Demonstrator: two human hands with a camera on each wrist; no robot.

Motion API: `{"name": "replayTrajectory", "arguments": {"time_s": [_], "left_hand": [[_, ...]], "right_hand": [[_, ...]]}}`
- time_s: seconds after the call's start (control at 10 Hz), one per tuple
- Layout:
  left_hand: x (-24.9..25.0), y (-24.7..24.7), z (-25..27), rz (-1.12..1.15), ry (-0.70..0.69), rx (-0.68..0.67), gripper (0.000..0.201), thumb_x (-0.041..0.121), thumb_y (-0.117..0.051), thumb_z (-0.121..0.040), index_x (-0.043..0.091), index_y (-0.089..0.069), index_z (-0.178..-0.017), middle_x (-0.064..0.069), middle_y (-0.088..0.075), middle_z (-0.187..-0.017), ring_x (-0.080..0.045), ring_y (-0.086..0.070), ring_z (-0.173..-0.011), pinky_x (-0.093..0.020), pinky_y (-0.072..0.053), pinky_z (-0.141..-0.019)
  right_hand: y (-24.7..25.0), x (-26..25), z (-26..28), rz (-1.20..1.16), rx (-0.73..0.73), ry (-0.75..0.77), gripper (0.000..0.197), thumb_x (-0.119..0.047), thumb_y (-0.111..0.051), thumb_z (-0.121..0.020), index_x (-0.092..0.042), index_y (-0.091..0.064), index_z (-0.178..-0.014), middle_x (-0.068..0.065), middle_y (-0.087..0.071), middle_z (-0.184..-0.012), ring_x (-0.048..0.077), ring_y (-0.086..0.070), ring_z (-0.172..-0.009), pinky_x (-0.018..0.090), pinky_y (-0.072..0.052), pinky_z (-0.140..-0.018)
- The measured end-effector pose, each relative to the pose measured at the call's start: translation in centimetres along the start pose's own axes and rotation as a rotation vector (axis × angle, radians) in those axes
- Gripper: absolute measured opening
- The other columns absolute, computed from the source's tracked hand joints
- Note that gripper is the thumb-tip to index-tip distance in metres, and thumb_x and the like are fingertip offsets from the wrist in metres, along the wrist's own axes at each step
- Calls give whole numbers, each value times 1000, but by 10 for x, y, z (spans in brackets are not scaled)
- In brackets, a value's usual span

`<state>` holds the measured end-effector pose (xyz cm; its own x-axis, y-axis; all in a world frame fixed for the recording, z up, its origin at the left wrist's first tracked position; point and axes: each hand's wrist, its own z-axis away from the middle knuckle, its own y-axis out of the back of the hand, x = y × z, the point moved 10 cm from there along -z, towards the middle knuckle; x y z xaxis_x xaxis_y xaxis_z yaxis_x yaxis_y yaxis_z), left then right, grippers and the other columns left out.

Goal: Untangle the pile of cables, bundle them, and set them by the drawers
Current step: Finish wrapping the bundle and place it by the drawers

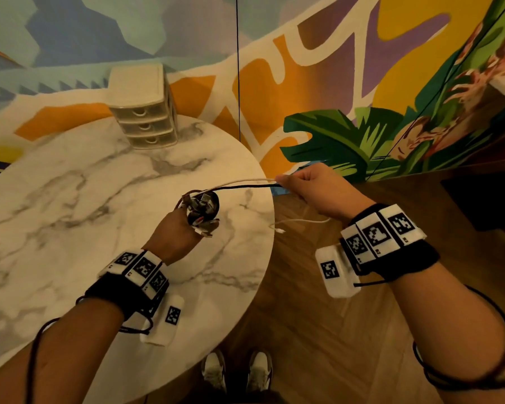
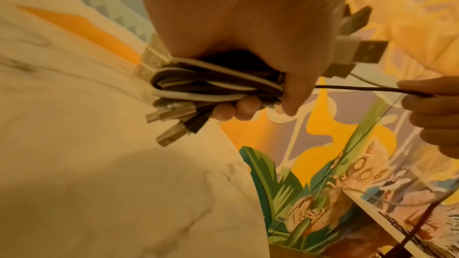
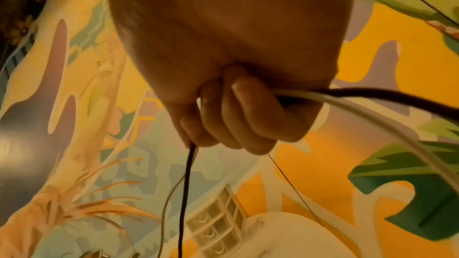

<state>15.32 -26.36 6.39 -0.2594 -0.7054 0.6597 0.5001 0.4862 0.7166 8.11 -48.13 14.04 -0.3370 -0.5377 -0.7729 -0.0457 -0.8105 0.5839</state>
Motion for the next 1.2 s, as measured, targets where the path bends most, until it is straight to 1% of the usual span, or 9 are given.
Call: {"name": "replayTrajectory", "arguments": {"time_s": [0.3, 0.4, 0.5, 0.6, 0.7, 0.8, 0.9, 1.1, 1.2], "left_hand": [[-4, -17, 22, -149, -69, -70, 25, 22, -69, -74, 5, -67, -92, -11, -68, -85, -32, -64, -84, -37, -52, -74], [0, -31, 30, -36, -52, -155, 30, 23, -65, -70, 30, -66, -99, -23, -63, -103, -41, -60, -97, -47, -50, -84], [3, -22, 29, 291, -8, -81, 28, 21, -62, -73, 30, -64, -100, 3, -71, -89, -17, -67, -92, -31, -53, -84], [20, 14, 36, 389, -1, 82, 23, 5, -67, -83, 10, -58, -104, 29, -62, -60, 22, -55, -68, -1, -42, -64], [26, 40, 25, 815, -43, 180, 20, 16, -62, -86, -1, -63, -95, 8, -53, -49, -6, -51, -49, -13, -43, -54], [46, 54, 14, 1048, -112, 165, 27, 20, -54, -85, 0, -63, -99, 1, -41, -50, -17, -38, -52, -23, -40, -56], [60, 53, 9, 1064, -148, 133, 26, 19, -50, -88, 0, -61, -101, 0, -40, -53, -17, -40, -55, -23, -41, -59], [74, 58, 9, 1133, -173, 92, 26, 24, -48, -86, 6, -62, -99, 2, -38, -54, -15, -41, -56, -26, -41, -66], [82, 59, 13, 1224, -183, 7, 26, 24, -45, -87, 6, -62, -97, 3, -37, -52, -14, -40, -54, -32, -38, -75]], "right_hand": [[11, 3, -18, -114, 219, 28, 46, -33, -51, -96, -14, -57, -54, -8, -38, -39, 5, -33, -35, 17, -28, -43], [-11, 11, -30, -28, 125, -7, 45, -31, -49, -96, -18, -58, -53, 3, -44, -52, 6, -34, -35, 21, -27, -44], [-25, 40, -36, 41, 73, -99, 46, -26, -48, -95, -14, -55, -51, -2, -40, -41, 6, -35, -31, 19, -26, -40], [-28, 96, -35, 218, 57, -257, 36, -23, -47, -94, -7, -62, -65, 4, -55, -55, 14, -49, -48, 26, -38, -47], [-31, 123, -34, 447, 50, -315, 20, -26, -49, -89, -13, -65, -90, 14, -63, -100, 30, -60, -89, 36, -51, -76], [-41, 61, -29, 234, 96, -52, 36, -30, -56, -89, -19, -57, -124, 6, -52, -130, 25, -47, -123, 34, -37, -100], [-92, -11, -5, -147, -230, 63, 58, -56, -61, -80, -29, -53, -130, -8, -49, -138, 9, -44, -125, 26, -31, -104], [-166, -16, 12, -215, -526, 71, 39, -41, -67, -84, -22, -62, -117, -4, -66, -115, 7, -60, -106, 33, -41, -104], [-189, 0, 15, -351, -630, -44, 26, -28, -62, -90, -9, -64, -72, 2, -57, -58, 11, -53, -50, 30, -50, -63]]}}
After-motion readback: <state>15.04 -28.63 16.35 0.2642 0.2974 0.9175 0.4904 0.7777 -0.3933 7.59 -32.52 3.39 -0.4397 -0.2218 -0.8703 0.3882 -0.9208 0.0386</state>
